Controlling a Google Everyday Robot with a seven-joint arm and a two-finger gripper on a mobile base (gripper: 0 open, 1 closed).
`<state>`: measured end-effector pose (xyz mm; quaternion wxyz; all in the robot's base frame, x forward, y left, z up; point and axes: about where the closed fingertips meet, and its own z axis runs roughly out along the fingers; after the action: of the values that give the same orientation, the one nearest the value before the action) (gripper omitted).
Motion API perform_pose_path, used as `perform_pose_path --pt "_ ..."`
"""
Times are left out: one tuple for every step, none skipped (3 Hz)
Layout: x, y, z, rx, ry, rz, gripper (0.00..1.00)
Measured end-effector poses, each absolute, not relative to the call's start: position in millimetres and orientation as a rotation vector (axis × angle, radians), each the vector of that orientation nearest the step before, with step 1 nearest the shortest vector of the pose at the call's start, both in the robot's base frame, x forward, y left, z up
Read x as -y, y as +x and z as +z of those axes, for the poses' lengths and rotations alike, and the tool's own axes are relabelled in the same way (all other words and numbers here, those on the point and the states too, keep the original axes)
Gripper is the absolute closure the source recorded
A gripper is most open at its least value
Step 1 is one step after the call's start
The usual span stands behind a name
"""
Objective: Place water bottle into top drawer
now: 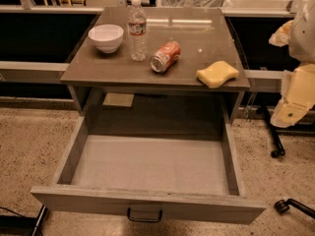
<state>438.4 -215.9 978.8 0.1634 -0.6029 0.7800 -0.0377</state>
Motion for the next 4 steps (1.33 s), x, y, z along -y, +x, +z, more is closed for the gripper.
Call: perform_pose_path --pt "216 441 978 -2.214 -1.706 -0.112 0.0" --pt "212 435 971 -2.185 -1.835 -0.168 0.0" --pt "212 435 971 -2.183 -1.844 -0.173 0.0" --pt "209 452 969 -2.179 -1.813 -0.206 0.0"
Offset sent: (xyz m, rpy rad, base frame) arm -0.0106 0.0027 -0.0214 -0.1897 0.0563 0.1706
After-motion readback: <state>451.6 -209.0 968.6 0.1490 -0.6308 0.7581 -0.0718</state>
